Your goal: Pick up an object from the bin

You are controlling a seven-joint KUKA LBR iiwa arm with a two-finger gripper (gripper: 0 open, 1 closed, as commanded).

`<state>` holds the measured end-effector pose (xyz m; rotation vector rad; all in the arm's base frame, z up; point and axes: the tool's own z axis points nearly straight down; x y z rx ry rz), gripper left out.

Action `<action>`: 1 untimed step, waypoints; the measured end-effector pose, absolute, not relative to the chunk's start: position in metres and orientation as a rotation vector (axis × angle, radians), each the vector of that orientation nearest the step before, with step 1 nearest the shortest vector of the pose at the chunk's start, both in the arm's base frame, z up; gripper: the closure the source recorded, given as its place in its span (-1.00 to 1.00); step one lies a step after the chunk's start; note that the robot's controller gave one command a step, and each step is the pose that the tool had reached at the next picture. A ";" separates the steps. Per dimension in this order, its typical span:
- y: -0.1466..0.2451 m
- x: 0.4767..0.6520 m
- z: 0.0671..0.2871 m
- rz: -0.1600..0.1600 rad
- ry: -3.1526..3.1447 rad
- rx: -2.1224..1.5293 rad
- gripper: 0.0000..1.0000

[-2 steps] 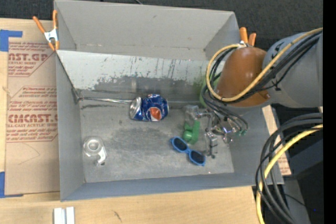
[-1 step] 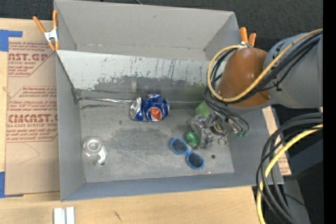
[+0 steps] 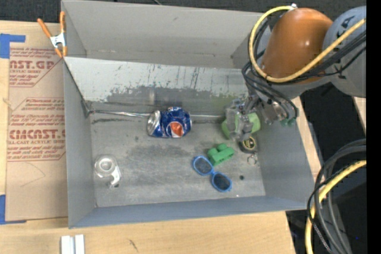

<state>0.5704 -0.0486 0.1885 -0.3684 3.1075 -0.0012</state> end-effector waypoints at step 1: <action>-0.049 0.568 0.183 0.001 3.117 -0.370 -1.00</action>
Offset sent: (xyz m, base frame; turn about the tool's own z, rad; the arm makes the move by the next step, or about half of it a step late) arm 0.0000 0.0000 0.0000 0.0000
